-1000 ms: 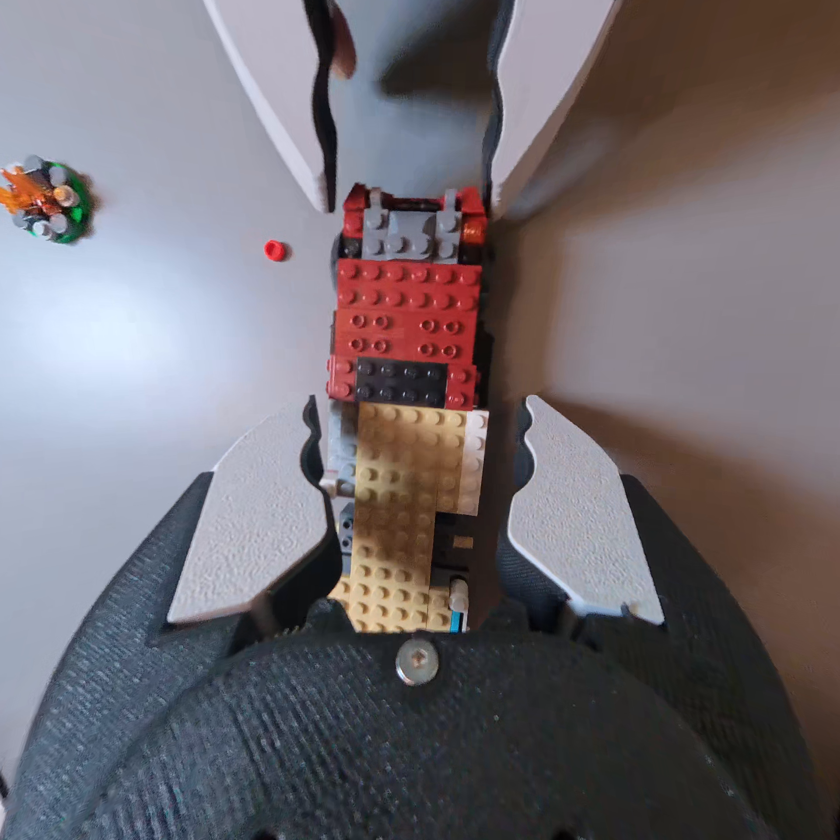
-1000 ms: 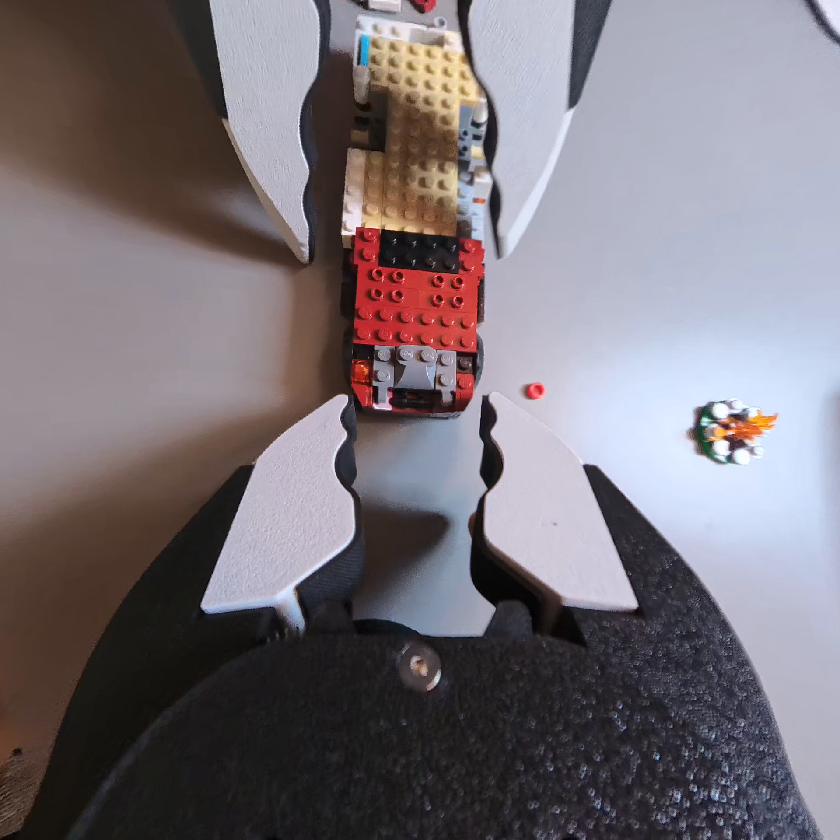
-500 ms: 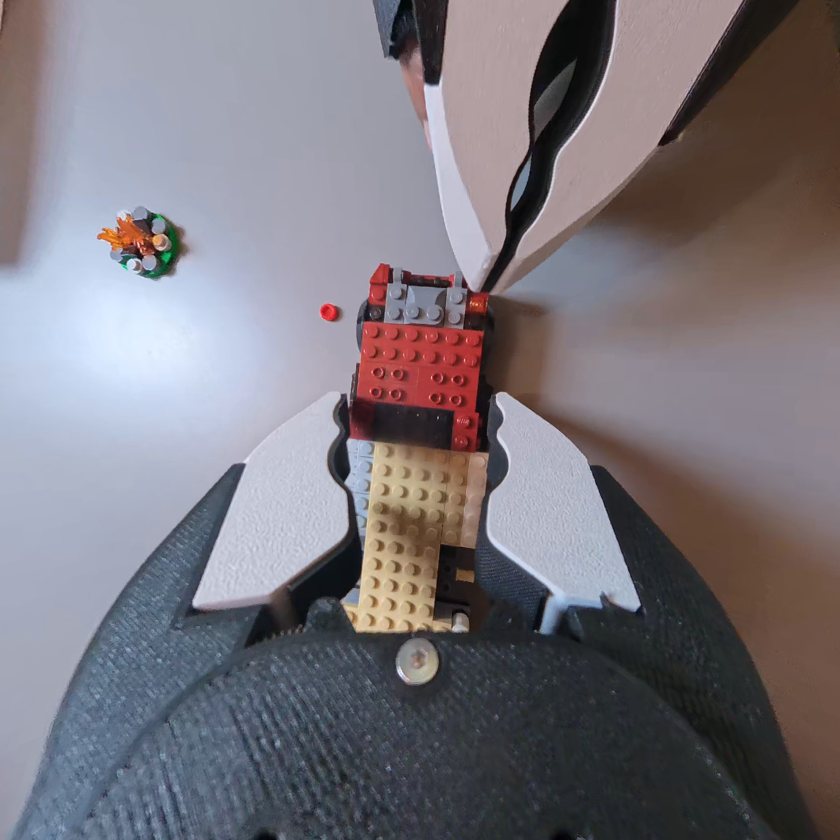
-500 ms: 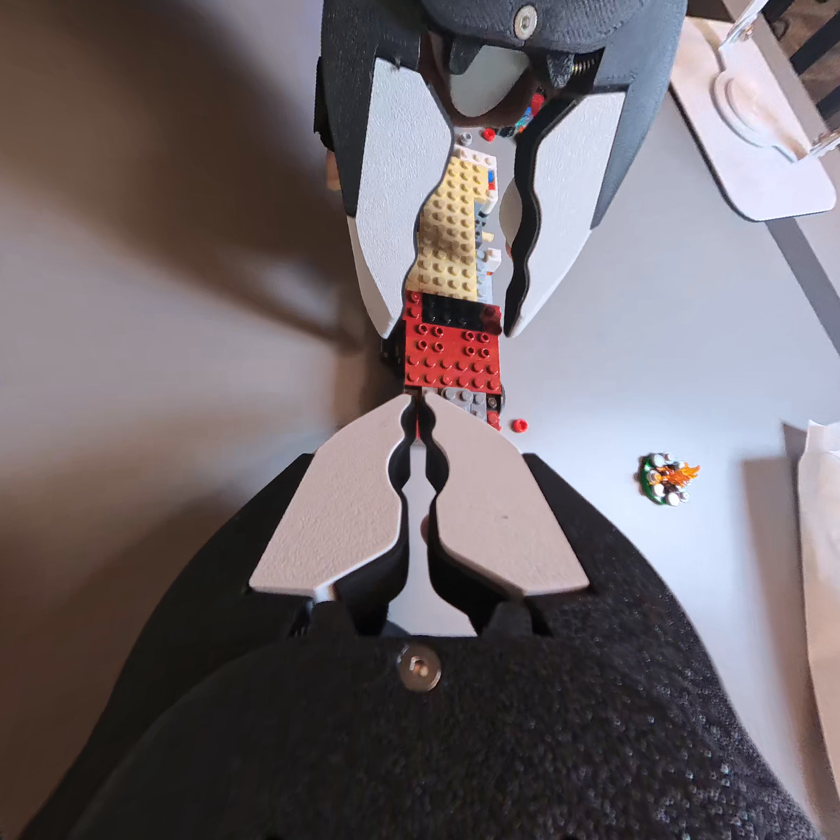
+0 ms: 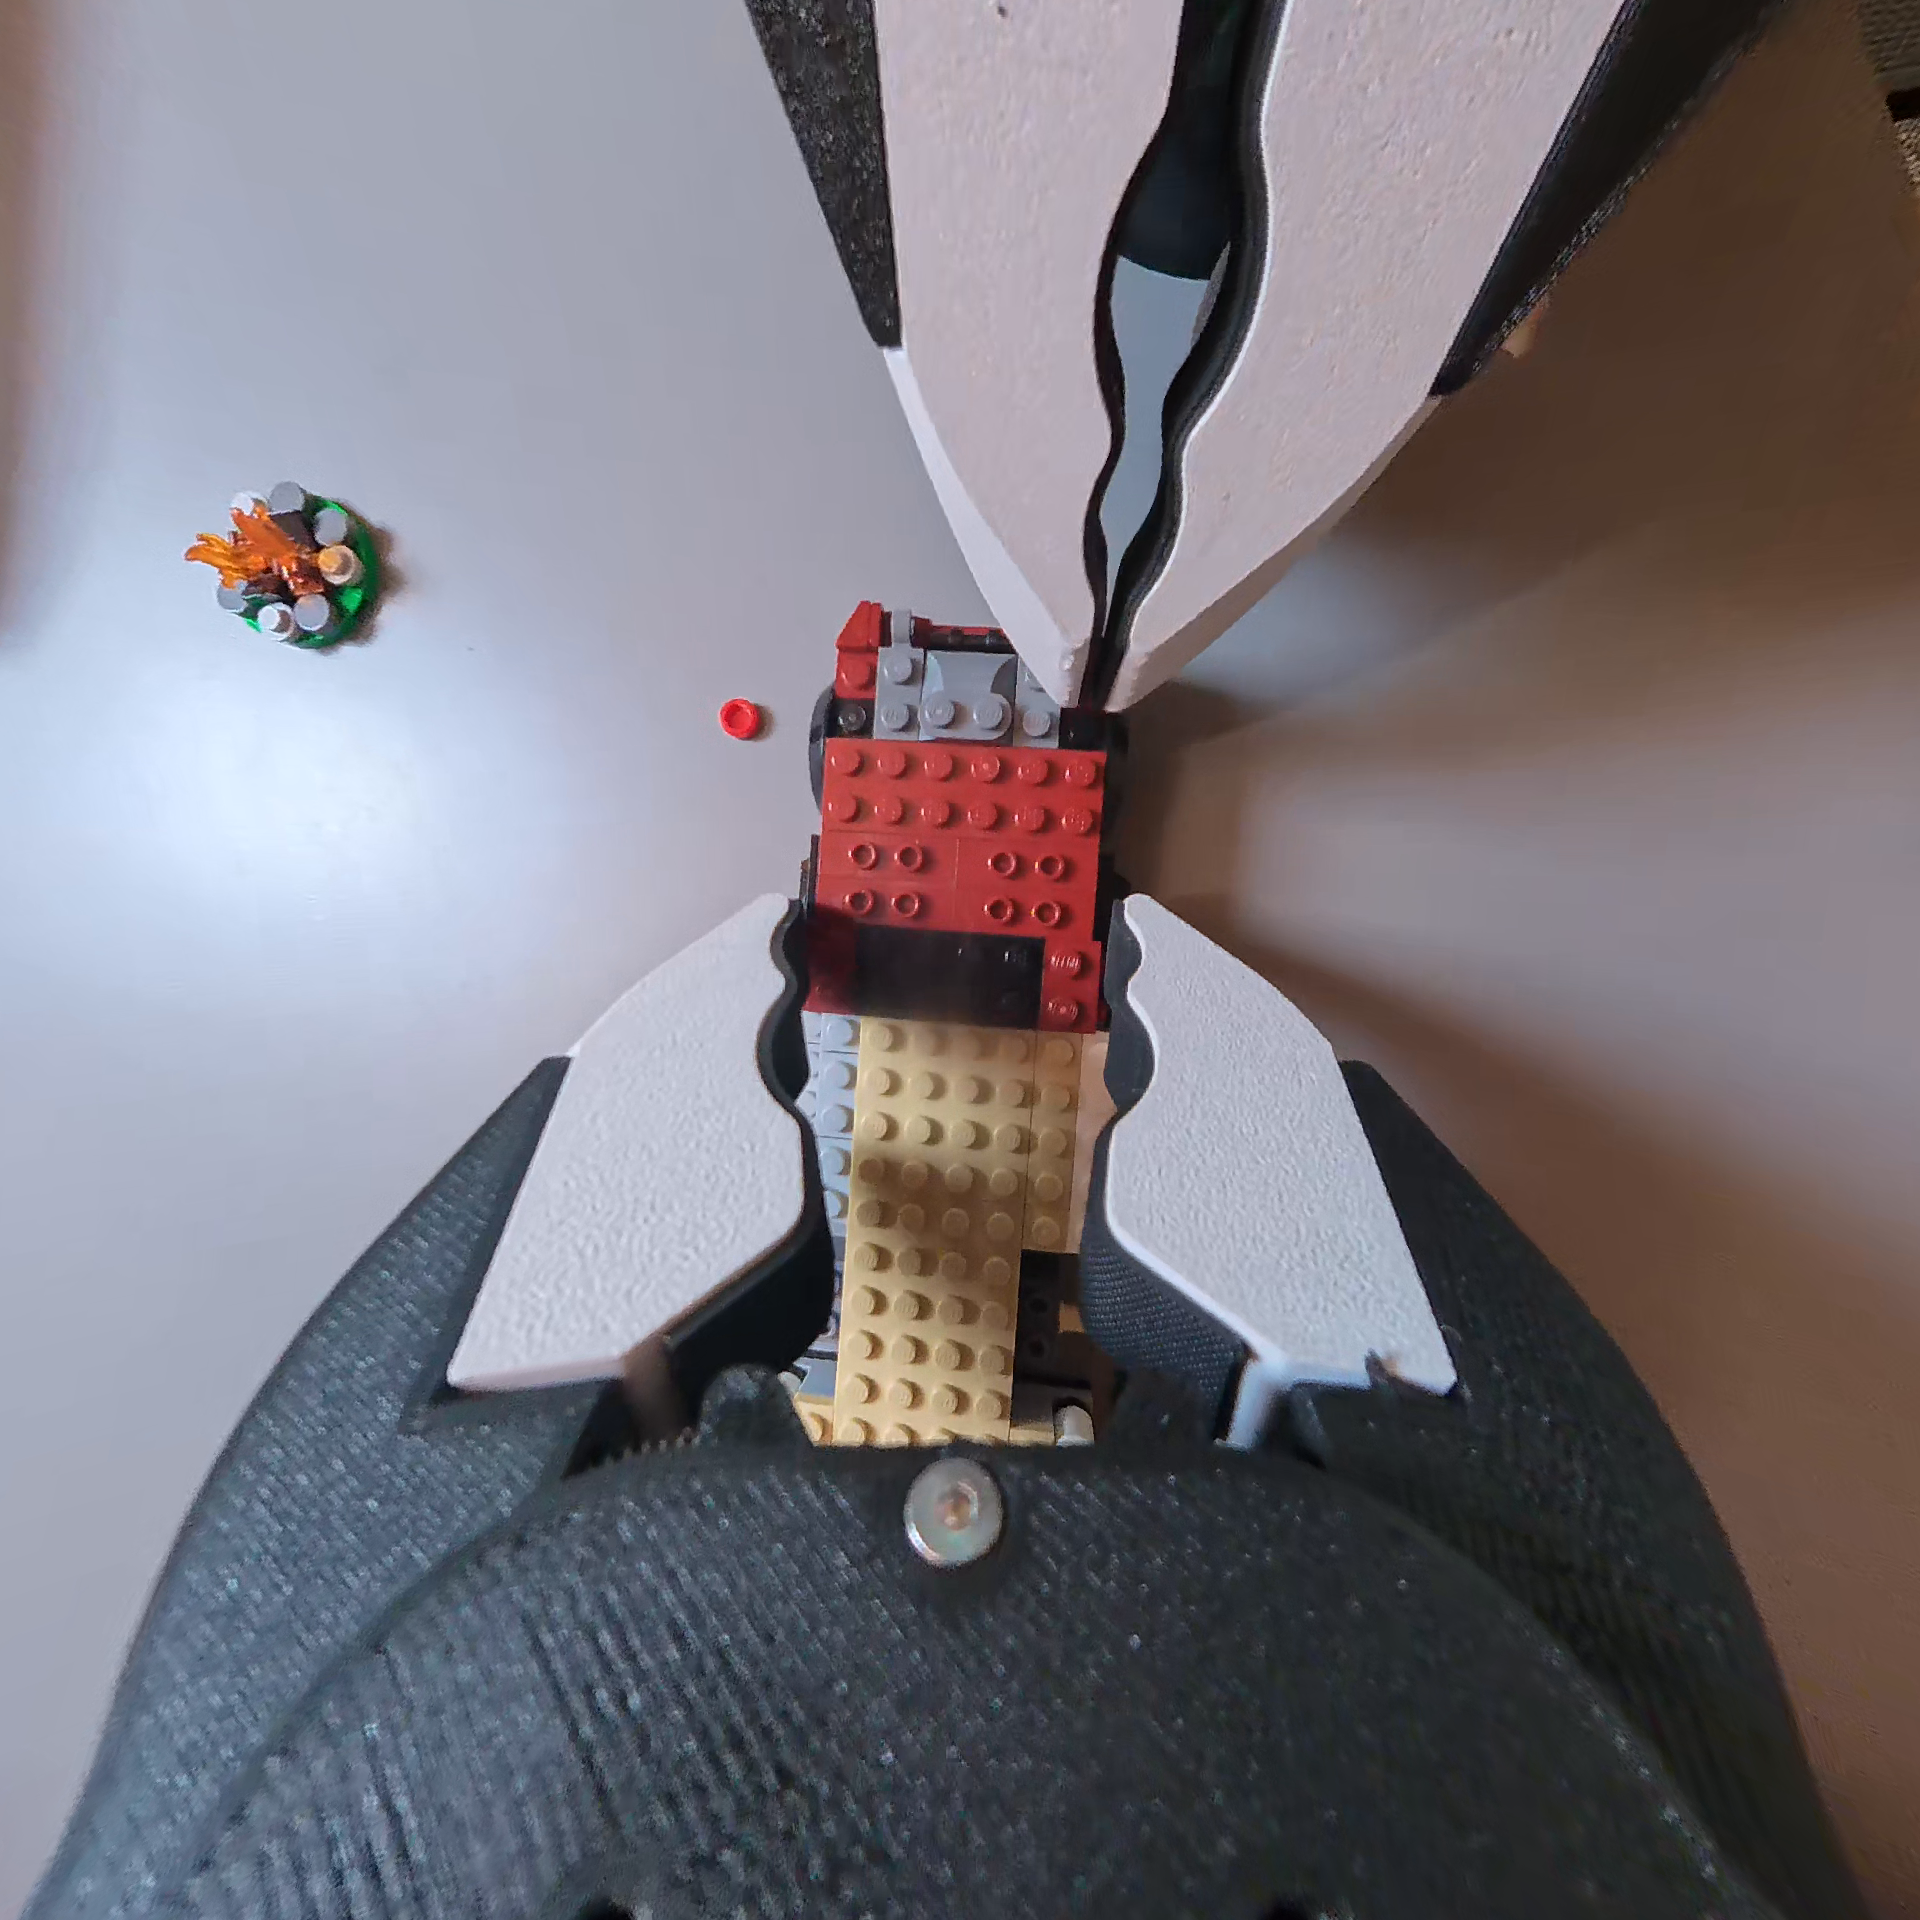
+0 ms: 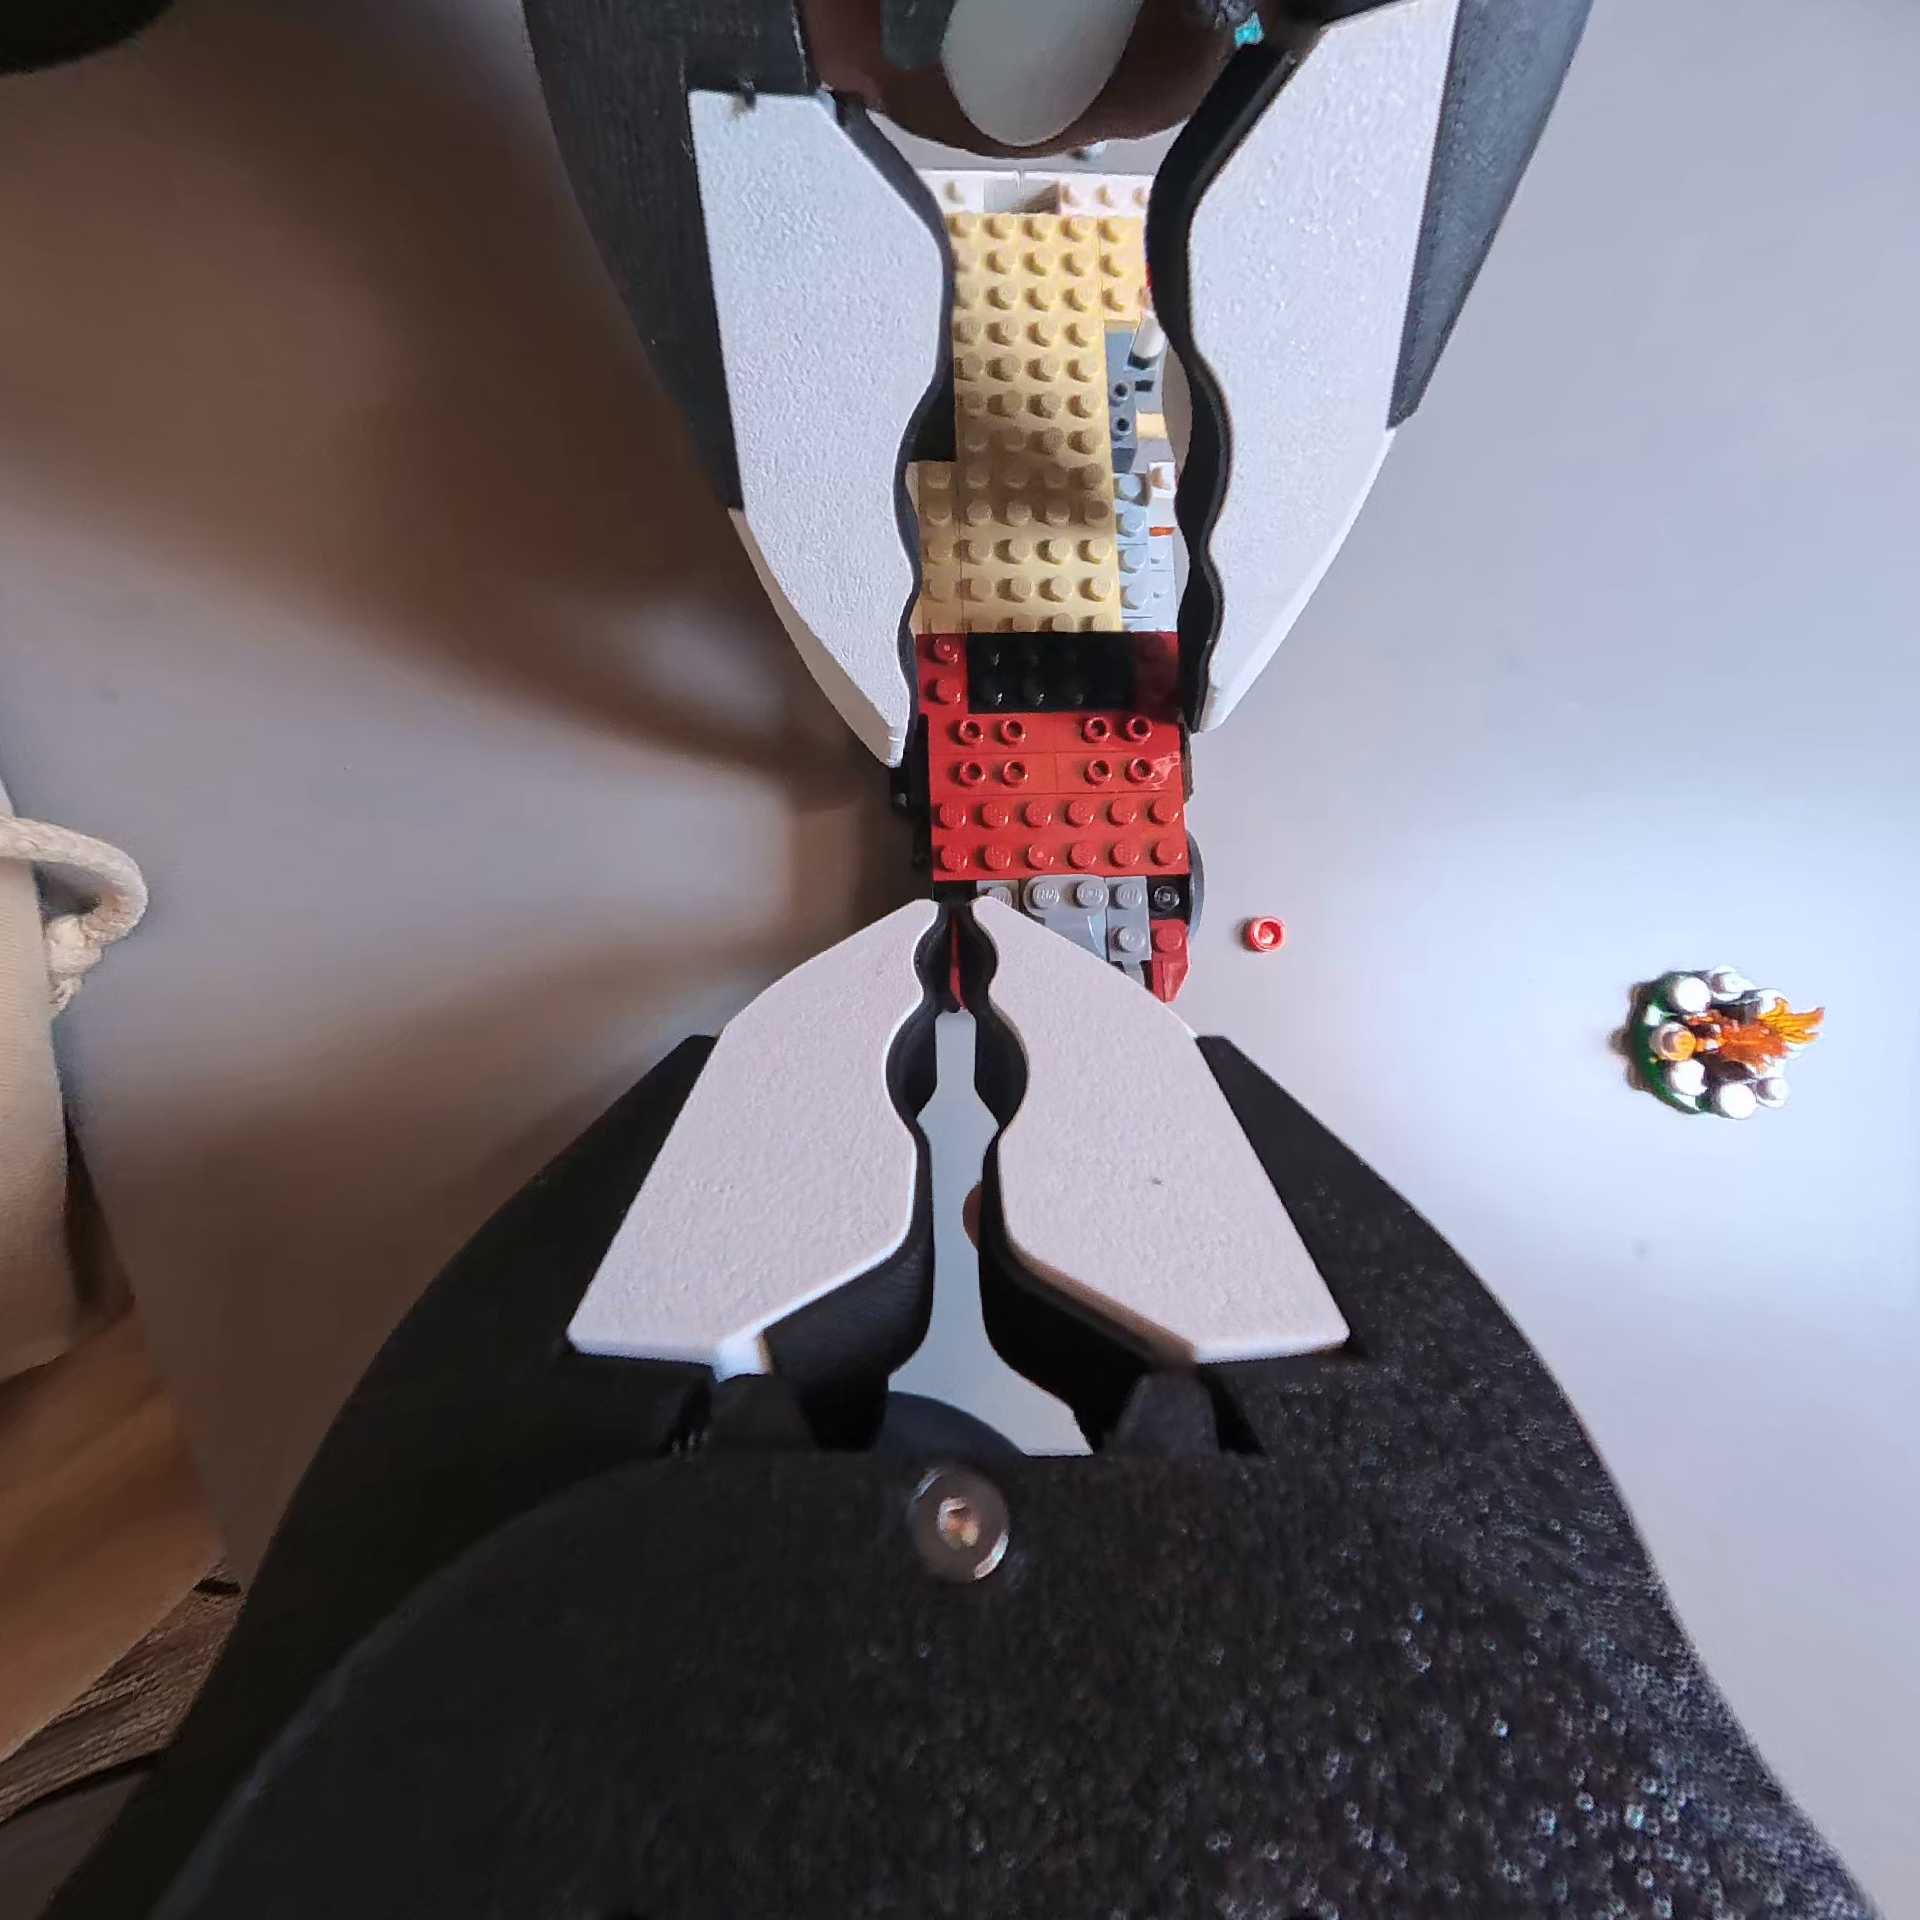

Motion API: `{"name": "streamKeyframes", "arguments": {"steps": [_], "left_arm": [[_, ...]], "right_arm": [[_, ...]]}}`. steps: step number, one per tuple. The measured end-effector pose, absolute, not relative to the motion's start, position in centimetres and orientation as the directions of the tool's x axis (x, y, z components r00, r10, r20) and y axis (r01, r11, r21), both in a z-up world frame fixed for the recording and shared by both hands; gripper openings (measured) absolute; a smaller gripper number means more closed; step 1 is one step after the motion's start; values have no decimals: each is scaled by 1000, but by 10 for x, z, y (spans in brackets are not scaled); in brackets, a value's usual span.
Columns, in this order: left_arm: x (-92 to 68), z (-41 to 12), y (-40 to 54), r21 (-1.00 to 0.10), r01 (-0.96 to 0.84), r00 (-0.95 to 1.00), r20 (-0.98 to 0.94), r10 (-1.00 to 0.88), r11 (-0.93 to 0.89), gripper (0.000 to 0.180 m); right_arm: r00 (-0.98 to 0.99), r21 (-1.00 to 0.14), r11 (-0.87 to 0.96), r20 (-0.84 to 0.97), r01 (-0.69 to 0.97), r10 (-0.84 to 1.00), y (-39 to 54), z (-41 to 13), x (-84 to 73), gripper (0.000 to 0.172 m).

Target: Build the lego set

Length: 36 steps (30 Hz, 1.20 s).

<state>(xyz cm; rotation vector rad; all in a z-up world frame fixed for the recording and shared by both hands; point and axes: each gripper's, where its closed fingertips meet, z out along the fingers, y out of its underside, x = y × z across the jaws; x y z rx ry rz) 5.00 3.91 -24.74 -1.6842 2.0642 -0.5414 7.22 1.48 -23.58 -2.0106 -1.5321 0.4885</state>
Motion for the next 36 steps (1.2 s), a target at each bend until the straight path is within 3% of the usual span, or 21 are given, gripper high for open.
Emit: {"name": "streamKeyframes", "arguments": {"steps": [18,36], "left_arm": [[50,-247,39,-579,-795,-162,-88,-983,183,55],[49,-248,38,-580,-795,-154,-93,-984,179,55]], "right_arm": [[346,-556,-269,36,786,938,15,-236,75,1],[418,-545,-409,-115,732,901,13,-238,76,1]]}}
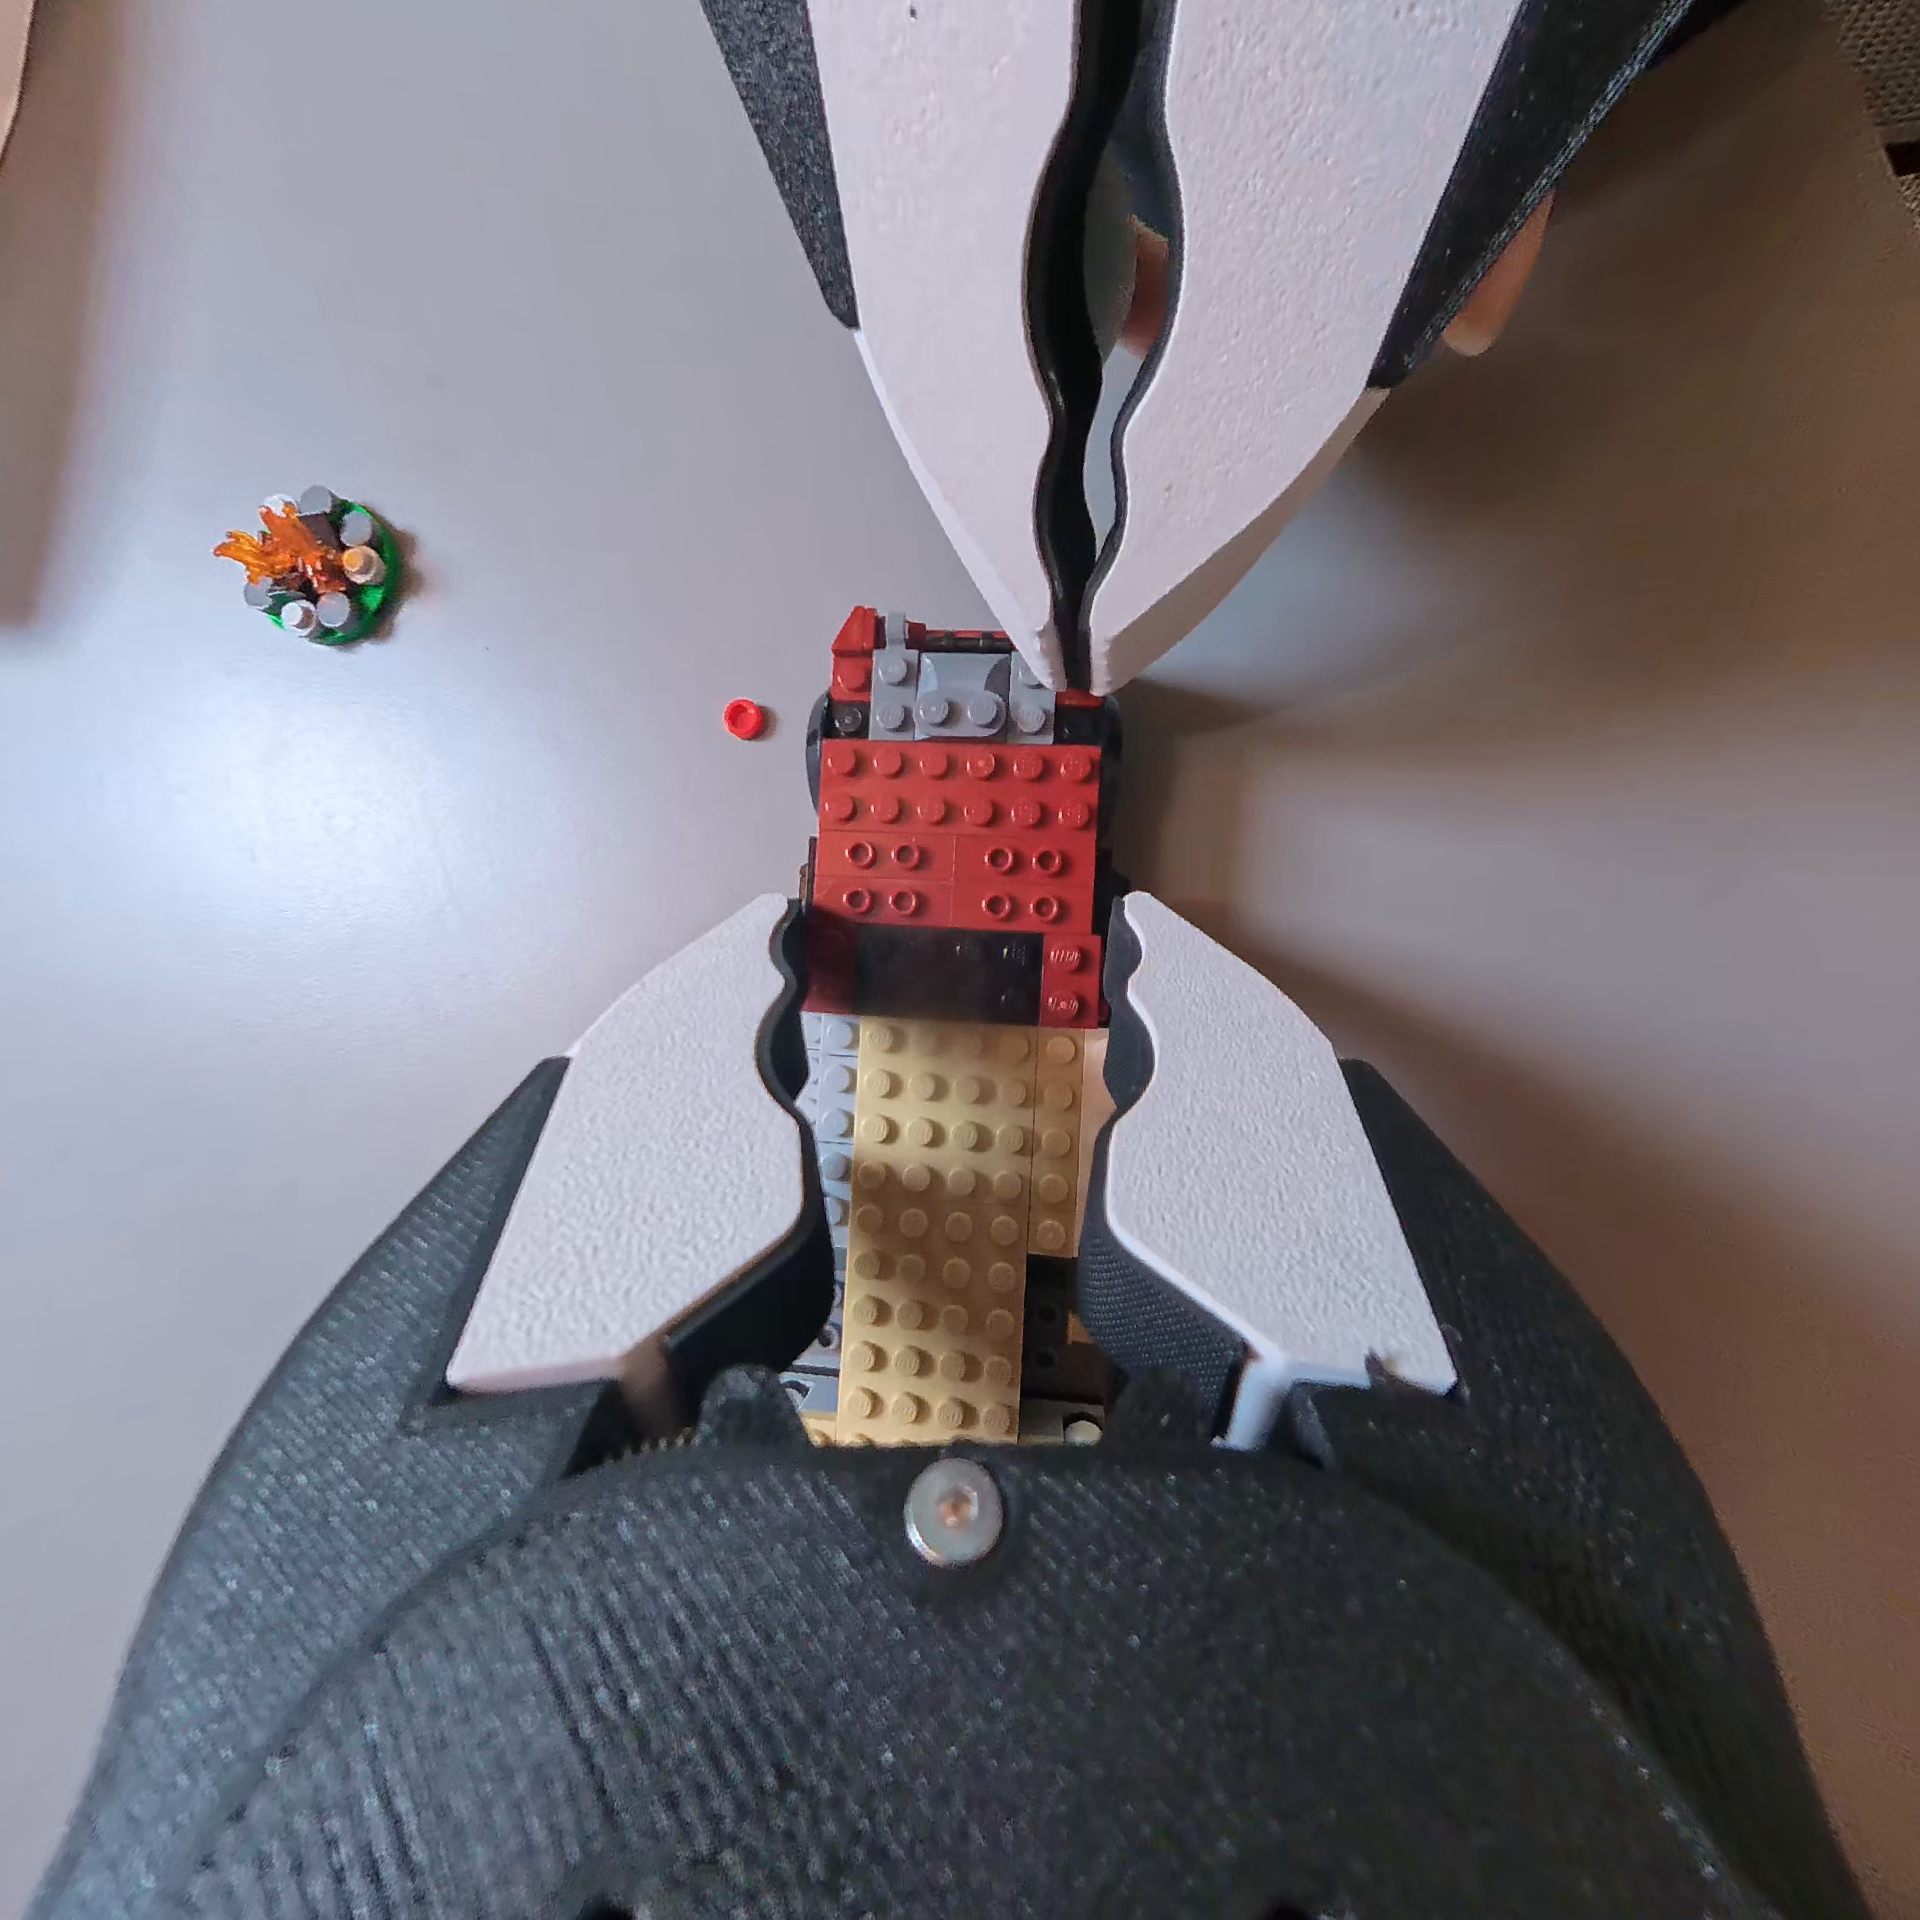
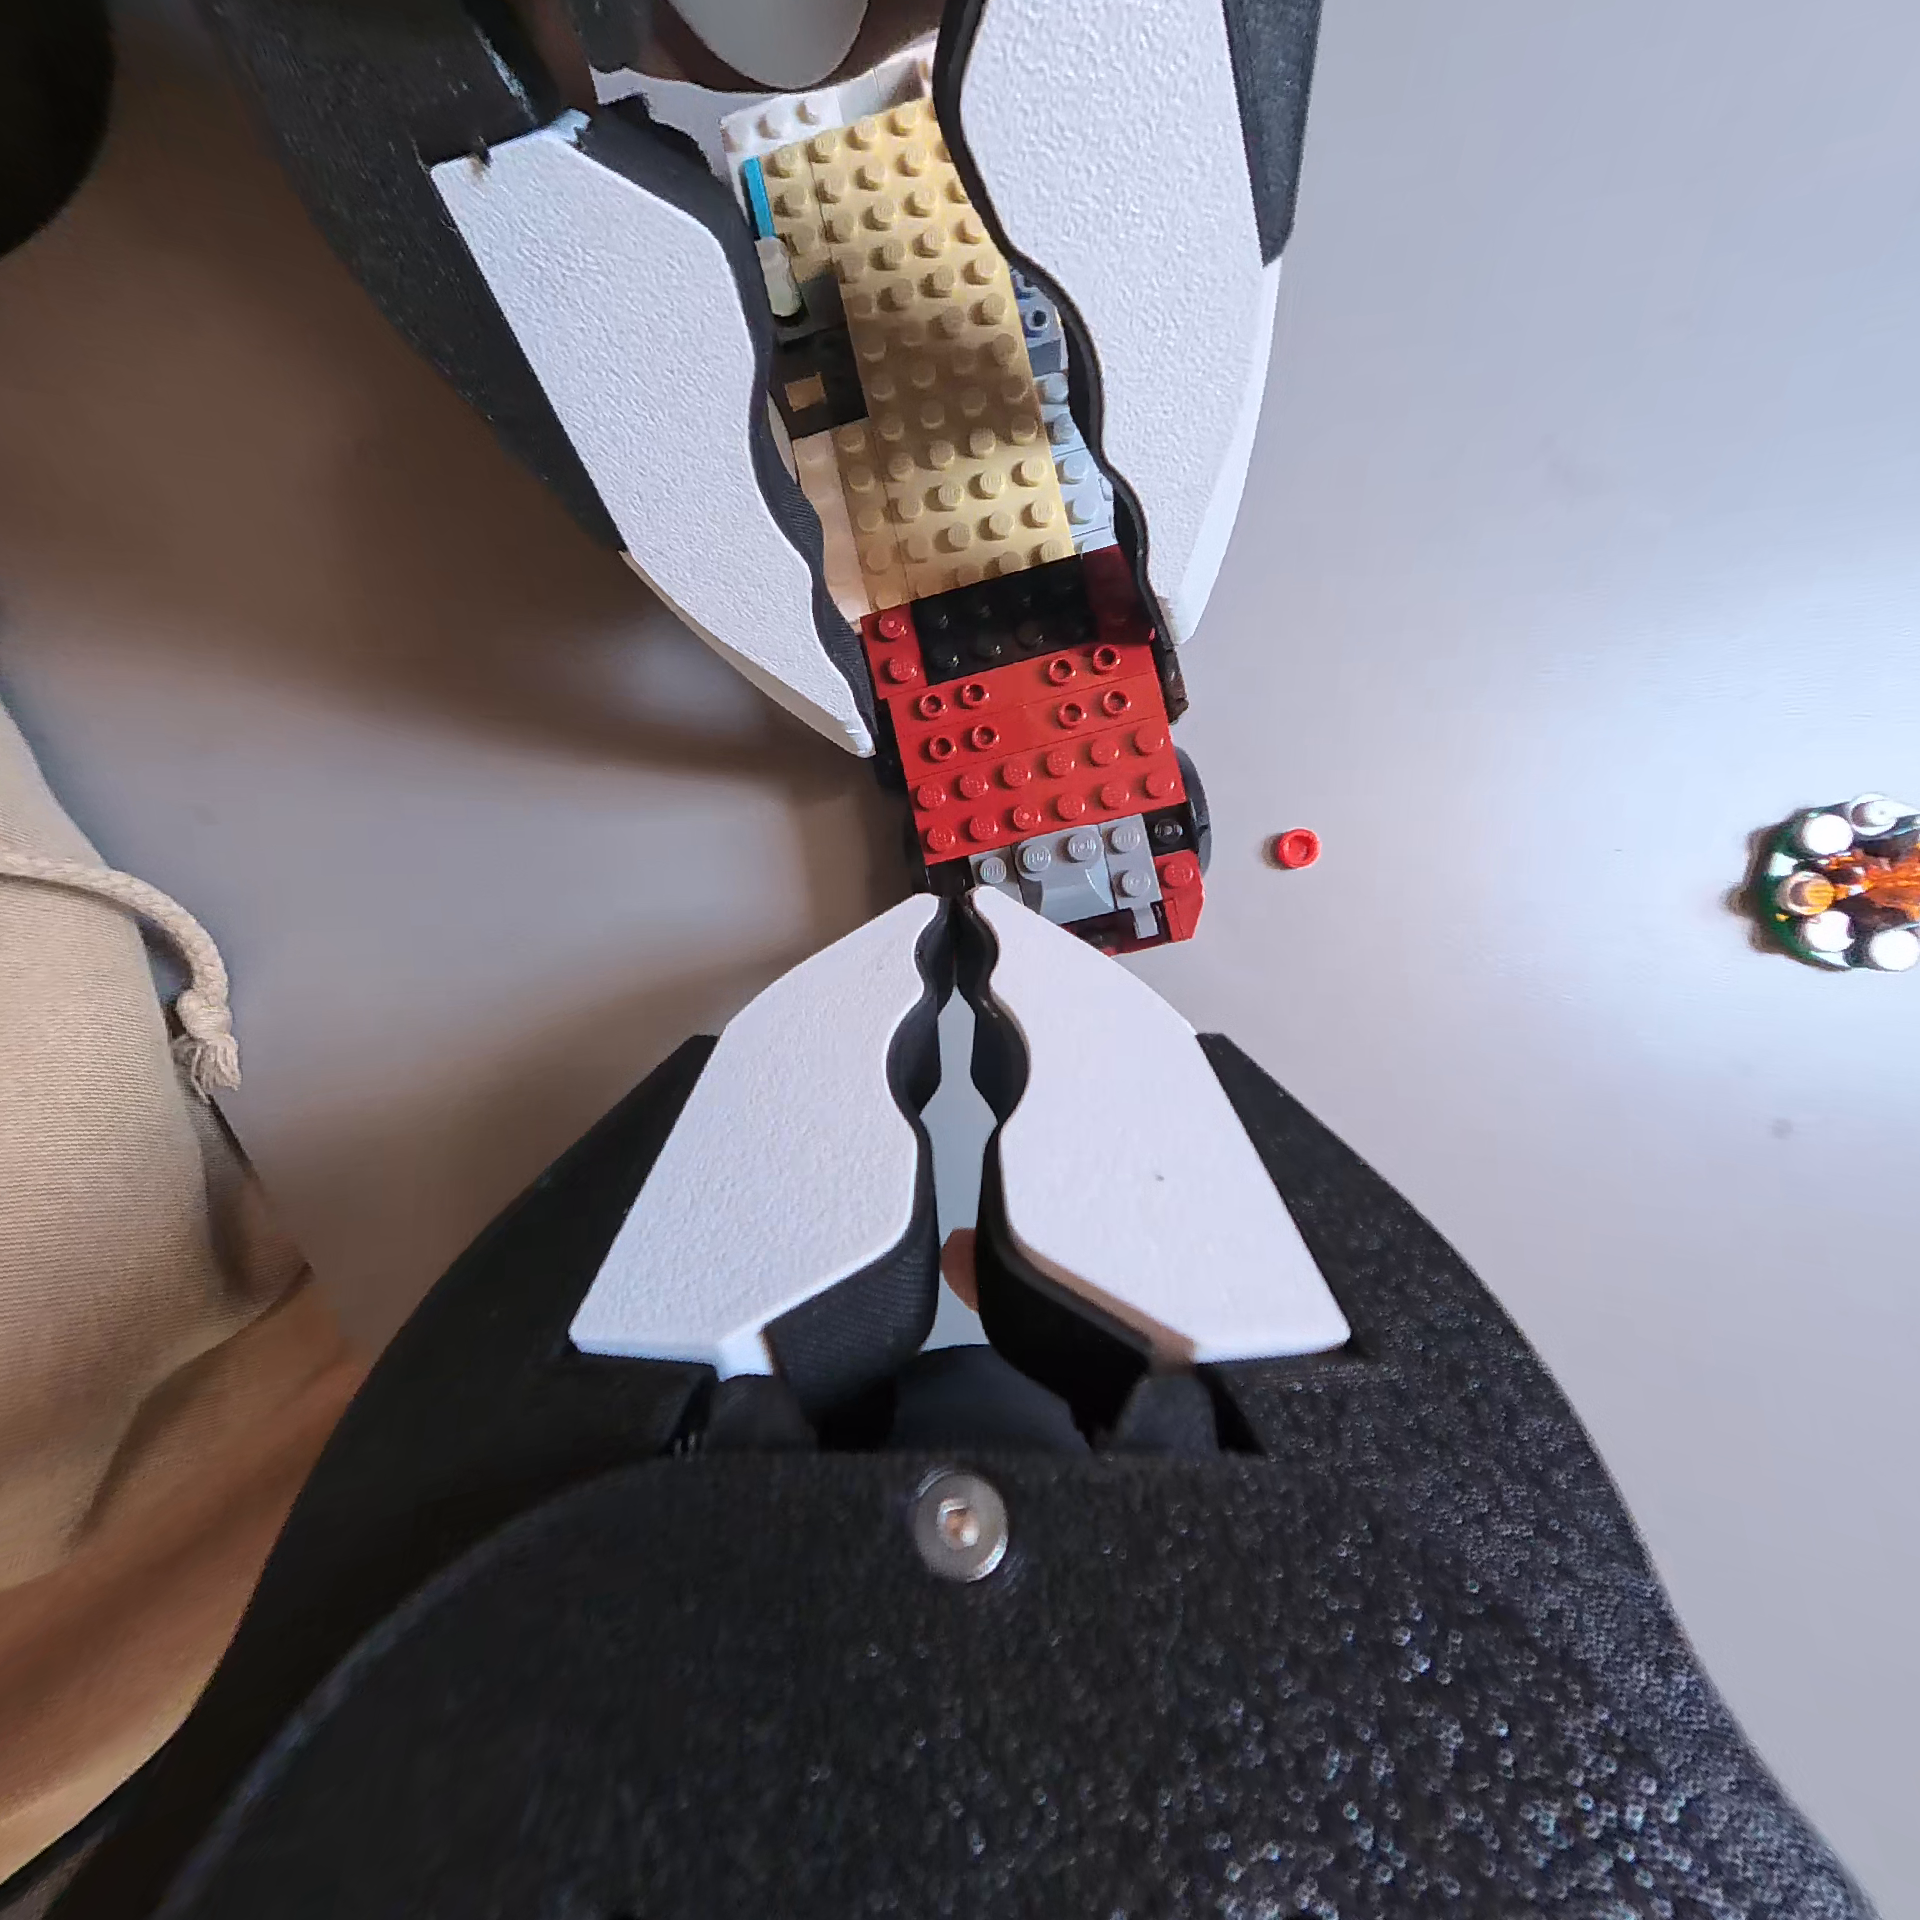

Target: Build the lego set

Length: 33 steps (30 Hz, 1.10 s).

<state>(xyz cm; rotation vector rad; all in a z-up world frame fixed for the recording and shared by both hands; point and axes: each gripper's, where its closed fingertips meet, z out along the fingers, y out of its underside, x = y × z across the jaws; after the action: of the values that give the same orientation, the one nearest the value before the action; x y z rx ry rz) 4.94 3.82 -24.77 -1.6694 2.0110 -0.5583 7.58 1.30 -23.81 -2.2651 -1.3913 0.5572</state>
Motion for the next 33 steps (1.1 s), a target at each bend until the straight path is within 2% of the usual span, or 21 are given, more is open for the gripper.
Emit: {"name": "streamKeyframes", "arguments": {"steps": [13,18,23,25,28,33], "left_arm": [[49,-248,38,-583,-792,-155,-94,-983,181,55],[50,-248,37,-586,-791,-153,-91,-984,177,55],[50,-248,37,-588,-789,-155,-89,-984,177,55],[50,-248,37,-589,-788,-155,-87,-984,177,55],[50,-248,37,-589,-789,-154,-88,-984,176,55],[50,-248,37,-590,-788,-152,-89,-984,175,55]], "right_arm": [[435,-588,-460,-195,665,879,12,-241,73,2],[401,-596,-419,-171,685,900,12,-240,73,1],[417,-660,-481,-268,577,869,17,-218,74,0],[416,-658,-445,-214,607,884,16,-217,78,0],[396,-620,-390,-136,681,908,9,-229,77,16],[401,-599,-353,-58,719,914,11,-236,78,3]]}}
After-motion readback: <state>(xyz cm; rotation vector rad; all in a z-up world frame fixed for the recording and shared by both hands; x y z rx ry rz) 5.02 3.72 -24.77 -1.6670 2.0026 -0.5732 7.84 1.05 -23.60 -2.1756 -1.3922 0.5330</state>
